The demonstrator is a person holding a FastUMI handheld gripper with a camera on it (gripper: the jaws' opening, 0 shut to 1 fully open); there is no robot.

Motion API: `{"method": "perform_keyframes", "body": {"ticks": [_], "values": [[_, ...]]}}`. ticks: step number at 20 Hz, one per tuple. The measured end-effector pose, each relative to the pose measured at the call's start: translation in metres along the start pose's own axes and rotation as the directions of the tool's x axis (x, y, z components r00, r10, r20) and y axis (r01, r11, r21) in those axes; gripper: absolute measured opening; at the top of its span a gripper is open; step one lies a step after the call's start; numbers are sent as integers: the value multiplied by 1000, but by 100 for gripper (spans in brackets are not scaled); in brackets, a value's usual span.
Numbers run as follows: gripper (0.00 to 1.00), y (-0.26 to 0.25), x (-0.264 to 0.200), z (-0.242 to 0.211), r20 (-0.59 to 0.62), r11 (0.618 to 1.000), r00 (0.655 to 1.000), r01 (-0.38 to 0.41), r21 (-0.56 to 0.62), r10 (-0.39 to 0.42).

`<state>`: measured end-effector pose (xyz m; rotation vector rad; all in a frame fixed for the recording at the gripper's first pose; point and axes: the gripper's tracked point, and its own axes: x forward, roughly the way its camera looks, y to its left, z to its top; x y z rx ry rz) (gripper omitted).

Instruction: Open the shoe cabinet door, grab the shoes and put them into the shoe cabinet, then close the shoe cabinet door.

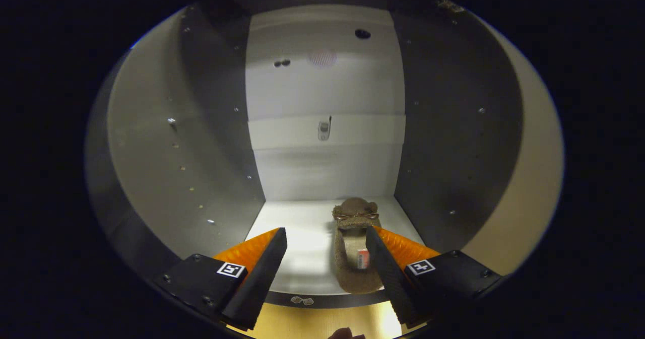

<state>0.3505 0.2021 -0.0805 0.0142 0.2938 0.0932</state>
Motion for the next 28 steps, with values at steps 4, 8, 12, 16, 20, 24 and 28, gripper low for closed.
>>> {"method": "perform_keyframes", "body": {"ticks": [4,8,12,16,20,24,28], "values": [[100,5,-81,23,116,1000,993,-27,9,25],[100,3,-158,26,185,999,981,-48,-18,51],[100,-2,-229,15,186,996,978,-90,-17,91],[100,-20,-293,-4,167,994,980,-108,9,105],[100,-48,-347,-21,135,994,986,-101,31,96],[100,-88,-396,-18,159,996,986,-64,69,53],[99,-155,-420,-27,155,997,987,25,73,-36]]}}
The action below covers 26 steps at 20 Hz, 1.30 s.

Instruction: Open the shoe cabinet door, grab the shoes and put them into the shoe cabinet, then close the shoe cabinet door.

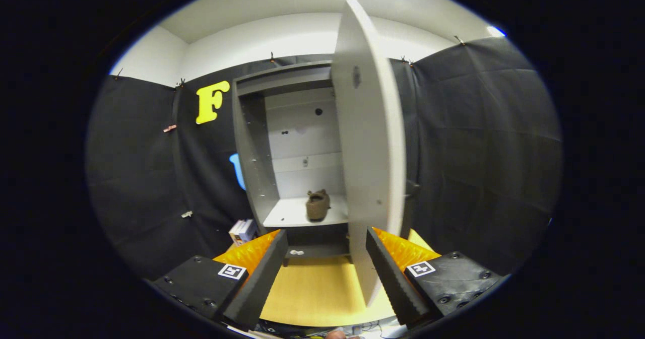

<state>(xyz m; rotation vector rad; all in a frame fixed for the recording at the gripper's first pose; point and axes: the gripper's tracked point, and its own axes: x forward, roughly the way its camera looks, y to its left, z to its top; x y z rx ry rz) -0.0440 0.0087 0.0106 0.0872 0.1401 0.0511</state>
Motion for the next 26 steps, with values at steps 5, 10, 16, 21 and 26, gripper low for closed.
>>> {"method": "perform_keyframes", "body": {"ticks": [5,10,16,21,26], "values": [[99,-98,4,7,50,987,986,161,13,-161],[99,-160,38,-1,49,970,969,241,20,-241],[99,-146,71,-8,40,982,982,186,5,-186],[97,-128,72,-10,48,982,982,186,-35,-184],[99,-106,68,-14,51,980,980,195,-33,-193]]}}
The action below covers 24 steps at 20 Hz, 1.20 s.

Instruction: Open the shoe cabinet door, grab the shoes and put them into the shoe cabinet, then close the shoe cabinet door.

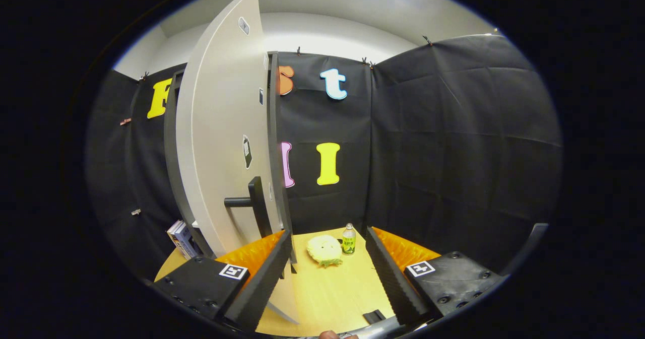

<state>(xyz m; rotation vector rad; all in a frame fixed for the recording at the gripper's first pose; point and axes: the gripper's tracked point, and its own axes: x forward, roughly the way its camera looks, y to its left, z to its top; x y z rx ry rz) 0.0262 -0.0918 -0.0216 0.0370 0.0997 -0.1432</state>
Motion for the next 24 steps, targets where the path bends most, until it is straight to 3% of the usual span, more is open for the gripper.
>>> {"method": "perform_keyframes", "body": {"ticks": [8,14,24], "values": [[98,48,-13,-4,6,999,1000,-21,-24,21],[98,87,-14,-10,-14,995,995,-96,3,96],[98,143,-7,-14,-5,987,988,-151,58,152]]}}
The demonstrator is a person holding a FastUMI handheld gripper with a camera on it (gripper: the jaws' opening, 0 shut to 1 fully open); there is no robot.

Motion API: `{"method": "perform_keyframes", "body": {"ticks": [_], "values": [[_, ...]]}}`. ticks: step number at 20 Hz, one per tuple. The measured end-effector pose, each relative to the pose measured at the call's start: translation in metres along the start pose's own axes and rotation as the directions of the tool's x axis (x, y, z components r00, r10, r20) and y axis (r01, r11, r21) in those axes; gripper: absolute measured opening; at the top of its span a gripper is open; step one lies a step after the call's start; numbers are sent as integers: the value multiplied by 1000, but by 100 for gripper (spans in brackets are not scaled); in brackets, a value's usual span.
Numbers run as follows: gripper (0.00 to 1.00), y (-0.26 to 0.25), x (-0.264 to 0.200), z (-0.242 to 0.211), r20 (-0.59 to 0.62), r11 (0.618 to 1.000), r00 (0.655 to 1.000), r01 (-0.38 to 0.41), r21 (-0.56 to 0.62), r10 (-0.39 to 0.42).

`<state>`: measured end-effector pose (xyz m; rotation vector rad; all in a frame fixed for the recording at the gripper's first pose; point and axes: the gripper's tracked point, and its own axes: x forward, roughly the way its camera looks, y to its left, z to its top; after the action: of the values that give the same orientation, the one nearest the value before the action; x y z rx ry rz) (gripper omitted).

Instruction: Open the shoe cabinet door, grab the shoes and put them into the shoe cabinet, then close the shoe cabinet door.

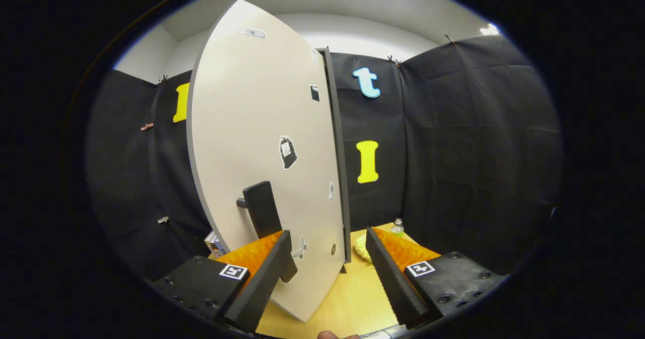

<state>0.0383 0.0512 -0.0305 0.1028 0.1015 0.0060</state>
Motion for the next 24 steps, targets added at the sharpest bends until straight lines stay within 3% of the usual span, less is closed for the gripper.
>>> {"method": "perform_keyframes", "body": {"ticks": [15,24], "values": [[99,78,40,-15,-34,991,991,-133,9,133],[99,89,47,-5,17,989,991,-129,-71,131]]}}
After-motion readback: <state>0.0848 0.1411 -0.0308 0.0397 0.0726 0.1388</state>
